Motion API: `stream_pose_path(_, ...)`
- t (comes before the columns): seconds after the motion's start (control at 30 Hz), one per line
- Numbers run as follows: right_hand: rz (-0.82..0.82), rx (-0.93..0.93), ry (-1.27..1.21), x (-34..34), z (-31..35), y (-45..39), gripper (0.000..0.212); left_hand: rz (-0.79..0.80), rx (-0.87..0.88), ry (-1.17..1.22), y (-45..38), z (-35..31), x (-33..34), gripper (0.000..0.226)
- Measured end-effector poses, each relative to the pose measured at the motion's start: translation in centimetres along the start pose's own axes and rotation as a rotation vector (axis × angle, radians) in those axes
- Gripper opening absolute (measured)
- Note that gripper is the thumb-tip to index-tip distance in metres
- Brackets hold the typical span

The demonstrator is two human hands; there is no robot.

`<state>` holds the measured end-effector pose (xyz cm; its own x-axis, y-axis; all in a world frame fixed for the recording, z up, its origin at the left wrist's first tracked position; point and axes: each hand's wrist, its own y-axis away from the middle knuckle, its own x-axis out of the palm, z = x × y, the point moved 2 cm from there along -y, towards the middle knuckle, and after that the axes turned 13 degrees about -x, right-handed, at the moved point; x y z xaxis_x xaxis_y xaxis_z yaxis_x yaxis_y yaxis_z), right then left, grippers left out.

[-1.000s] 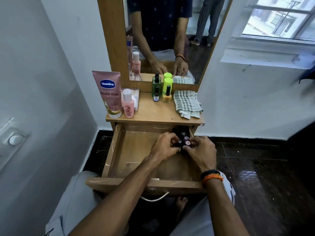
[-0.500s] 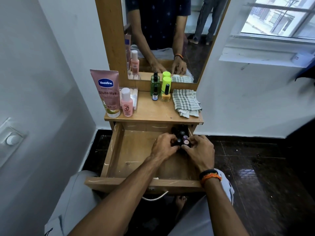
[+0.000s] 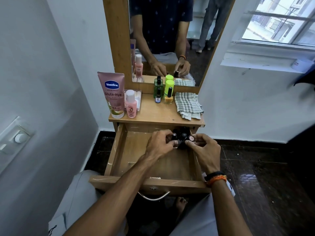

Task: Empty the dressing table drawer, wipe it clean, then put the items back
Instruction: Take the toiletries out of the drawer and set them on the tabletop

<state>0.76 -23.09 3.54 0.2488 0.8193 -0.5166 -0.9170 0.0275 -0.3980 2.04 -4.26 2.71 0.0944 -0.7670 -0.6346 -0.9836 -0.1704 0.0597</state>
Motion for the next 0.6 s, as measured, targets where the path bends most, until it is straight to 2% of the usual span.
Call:
stream_pose_path(0.23,-0.050,-0.055,-0.139,0.3,2.5,-3.2,0.026,-0.083,0.118,0.031,-1.5,-2.4,-3.3,0.022)
stream_pose_path(0.37,-0.080,-0.103,-0.132,0.9,4.1,-6.3,0.027,-0.190,0.163,0.053,-2.9,-3.7,-5.0,0.026)
stream_pose_path(0.6,-0.048,-0.174,-0.057,3.4,6.0,-11.8,0.025,-0.312,0.039,0.076,-6.1,-3.8,-6.3,0.015)
